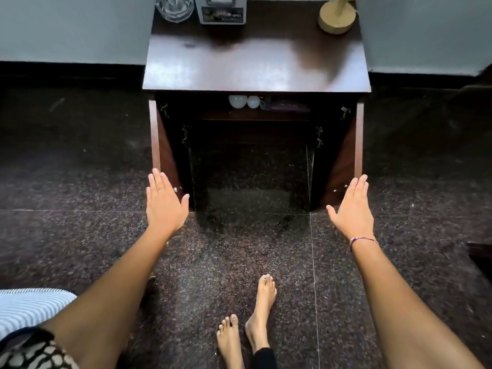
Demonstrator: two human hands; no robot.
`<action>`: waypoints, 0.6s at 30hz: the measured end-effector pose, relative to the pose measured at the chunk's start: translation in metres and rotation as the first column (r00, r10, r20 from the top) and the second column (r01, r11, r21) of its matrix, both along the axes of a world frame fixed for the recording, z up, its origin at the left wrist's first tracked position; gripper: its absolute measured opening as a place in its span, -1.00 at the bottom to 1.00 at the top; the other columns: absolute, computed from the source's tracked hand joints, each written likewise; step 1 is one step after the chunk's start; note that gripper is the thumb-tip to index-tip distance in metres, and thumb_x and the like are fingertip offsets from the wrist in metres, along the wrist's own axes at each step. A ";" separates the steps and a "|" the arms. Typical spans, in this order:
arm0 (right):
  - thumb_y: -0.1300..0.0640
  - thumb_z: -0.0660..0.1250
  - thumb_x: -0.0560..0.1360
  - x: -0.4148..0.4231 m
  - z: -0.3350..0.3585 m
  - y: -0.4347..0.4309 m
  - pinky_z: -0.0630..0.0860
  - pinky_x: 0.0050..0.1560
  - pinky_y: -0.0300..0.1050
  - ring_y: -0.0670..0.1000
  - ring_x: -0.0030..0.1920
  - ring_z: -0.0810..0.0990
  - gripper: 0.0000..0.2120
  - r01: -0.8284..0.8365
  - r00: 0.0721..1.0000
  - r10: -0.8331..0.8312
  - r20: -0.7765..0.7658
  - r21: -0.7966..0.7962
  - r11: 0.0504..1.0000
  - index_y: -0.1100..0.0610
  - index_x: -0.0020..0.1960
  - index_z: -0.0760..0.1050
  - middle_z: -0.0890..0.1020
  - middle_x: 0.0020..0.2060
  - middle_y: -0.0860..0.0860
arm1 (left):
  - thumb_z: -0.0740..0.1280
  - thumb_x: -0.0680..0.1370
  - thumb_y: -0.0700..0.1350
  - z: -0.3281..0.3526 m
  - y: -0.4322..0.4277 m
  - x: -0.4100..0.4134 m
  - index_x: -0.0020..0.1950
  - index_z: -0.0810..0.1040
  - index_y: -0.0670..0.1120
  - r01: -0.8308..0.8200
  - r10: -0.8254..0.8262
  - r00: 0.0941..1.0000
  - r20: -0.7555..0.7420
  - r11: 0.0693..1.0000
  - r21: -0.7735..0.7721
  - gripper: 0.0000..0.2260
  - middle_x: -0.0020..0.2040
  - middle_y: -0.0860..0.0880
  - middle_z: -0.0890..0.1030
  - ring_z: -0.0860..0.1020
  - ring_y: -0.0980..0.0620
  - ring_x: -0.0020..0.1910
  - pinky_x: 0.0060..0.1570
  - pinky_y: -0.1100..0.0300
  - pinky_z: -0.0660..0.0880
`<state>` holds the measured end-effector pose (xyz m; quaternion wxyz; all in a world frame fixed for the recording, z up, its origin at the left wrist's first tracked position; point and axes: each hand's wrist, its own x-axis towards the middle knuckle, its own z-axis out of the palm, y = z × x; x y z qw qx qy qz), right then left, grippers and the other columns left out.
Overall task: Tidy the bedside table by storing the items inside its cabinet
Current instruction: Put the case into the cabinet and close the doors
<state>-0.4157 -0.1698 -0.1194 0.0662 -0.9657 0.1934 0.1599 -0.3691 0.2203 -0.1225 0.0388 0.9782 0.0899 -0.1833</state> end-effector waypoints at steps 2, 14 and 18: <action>0.07 0.27 0.53 0.001 0.001 0.006 0.04 0.50 0.03 0.23 0.52 -0.04 -0.22 0.032 0.999 -0.033 0.030 0.046 0.998 0.40 0.48 -0.12 -0.07 0.49 0.33 | 0.14 0.59 0.06 0.002 -0.004 0.003 0.50 -0.14 -0.33 -0.013 0.013 1.000 -0.009 0.999 -0.043 -0.29 0.54 -0.27 -0.12 -0.10 -0.18 0.54 0.51 -0.05 0.00; 0.27 0.24 0.56 0.030 -0.008 0.041 0.38 0.28 -0.08 0.13 0.27 0.50 -0.60 0.200 0.887 -0.335 0.319 0.389 0.899 0.22 0.40 0.35 0.37 0.42 0.14 | 0.06 0.63 0.03 0.001 -0.047 0.016 0.47 0.18 -0.20 -0.004 0.040 0.986 0.164 0.976 -0.216 -0.52 0.53 -0.11 0.17 0.32 -0.13 0.43 0.15 -0.15 0.44; 0.30 0.38 0.46 0.041 -0.007 0.056 0.49 0.05 -0.39 -0.04 0.07 0.55 -0.58 0.318 0.709 -0.654 0.263 0.709 0.629 0.21 0.29 0.39 0.57 0.17 0.16 | 0.17 0.61 -0.01 -0.003 -0.059 0.029 0.38 0.40 -0.09 -0.160 0.239 0.925 0.294 0.949 -0.270 -0.65 0.39 -0.02 0.44 0.47 -0.08 0.28 0.13 -0.04 0.46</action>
